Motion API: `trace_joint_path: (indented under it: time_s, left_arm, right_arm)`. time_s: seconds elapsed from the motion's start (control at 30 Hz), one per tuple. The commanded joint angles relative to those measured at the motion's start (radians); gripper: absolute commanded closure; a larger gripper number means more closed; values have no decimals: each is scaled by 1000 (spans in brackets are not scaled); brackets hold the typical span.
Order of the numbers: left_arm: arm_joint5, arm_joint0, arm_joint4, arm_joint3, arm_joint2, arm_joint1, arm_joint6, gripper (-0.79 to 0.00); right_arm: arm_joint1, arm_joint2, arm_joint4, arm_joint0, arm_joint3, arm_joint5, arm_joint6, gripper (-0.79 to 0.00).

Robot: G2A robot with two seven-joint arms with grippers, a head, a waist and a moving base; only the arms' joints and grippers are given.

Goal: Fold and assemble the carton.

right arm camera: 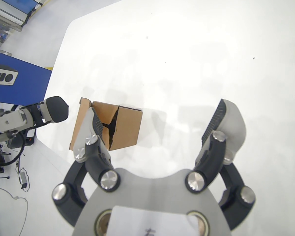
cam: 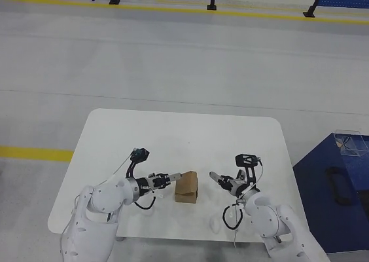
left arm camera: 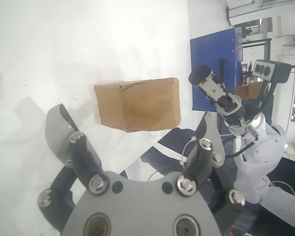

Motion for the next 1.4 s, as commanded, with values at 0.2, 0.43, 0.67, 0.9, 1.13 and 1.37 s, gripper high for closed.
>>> trace_joint_path:
  time_s: [0.2,0.43,0.67,0.9,1.13,1.37]
  left_arm:
    - [-37,-58,-53,159,36,6,20,-785]
    - [-55,-76,-81,217,63,13,38,-785]
    - [-66,-86,-116,253,90,17,61,-767]
    - [-54,-104,-140,288,119,20,89,-597]
    - [-45,-112,-159,299,142,24,106,-573]
    - [-48,-111,-180,301,153,31,114,-570]
  right_arm:
    - [-23,-99,-28,53,34,43,5,-785]
    - [-35,-134,-61,88,56,67,15,-785]
    - [-43,-151,-95,102,78,79,31,-785]
    - [-47,-152,-124,104,84,79,46,-785]
    - [-52,-150,-131,101,95,71,51,-785]
    - [-58,-147,-128,104,116,62,53,-785]
